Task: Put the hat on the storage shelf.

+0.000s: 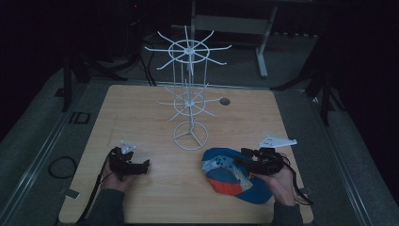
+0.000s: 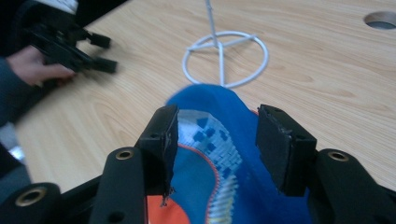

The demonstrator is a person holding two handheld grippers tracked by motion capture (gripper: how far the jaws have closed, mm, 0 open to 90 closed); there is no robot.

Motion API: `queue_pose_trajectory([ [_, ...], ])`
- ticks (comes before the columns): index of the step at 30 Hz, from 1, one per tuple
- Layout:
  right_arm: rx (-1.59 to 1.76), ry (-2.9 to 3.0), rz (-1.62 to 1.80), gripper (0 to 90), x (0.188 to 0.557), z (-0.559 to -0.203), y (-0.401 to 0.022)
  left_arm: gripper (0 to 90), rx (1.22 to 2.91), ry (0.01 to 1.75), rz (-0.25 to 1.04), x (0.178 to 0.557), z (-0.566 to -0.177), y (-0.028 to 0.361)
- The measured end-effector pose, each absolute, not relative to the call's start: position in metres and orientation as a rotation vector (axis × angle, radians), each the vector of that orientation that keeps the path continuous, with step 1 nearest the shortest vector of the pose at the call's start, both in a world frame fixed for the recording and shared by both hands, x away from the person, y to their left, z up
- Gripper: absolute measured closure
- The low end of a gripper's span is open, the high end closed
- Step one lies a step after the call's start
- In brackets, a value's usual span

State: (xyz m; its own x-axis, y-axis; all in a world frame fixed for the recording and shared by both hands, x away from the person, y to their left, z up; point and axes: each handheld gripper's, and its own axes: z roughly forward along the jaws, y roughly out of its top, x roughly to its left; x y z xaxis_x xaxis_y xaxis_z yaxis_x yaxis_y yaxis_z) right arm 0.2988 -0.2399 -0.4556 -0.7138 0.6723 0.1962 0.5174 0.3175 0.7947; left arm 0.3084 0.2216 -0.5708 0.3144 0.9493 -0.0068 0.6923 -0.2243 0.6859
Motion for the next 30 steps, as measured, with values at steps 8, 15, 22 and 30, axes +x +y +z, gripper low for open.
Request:
queue_pose_trajectory([
  [8,1.112,2.386,1.285,49.3,0.302,-0.458,-0.238,0.2,1.995,1.449,0.567,0.308,-0.571,0.222],
  [15,1.092,2.406,1.225,49.1,0.307,-0.453,-0.239,0.2,1.997,1.449,0.569,0.308,-0.571,0.222],
  [22,1.027,2.465,1.145,48.6,0.315,-0.447,-0.230,0.2,1.996,1.449,0.568,0.308,-0.571,0.222],
  [30,0.954,2.533,1.048,48.5,0.325,-0.444,-0.223,0.2,1.996,1.443,0.565,0.307,-0.571,0.221],
])
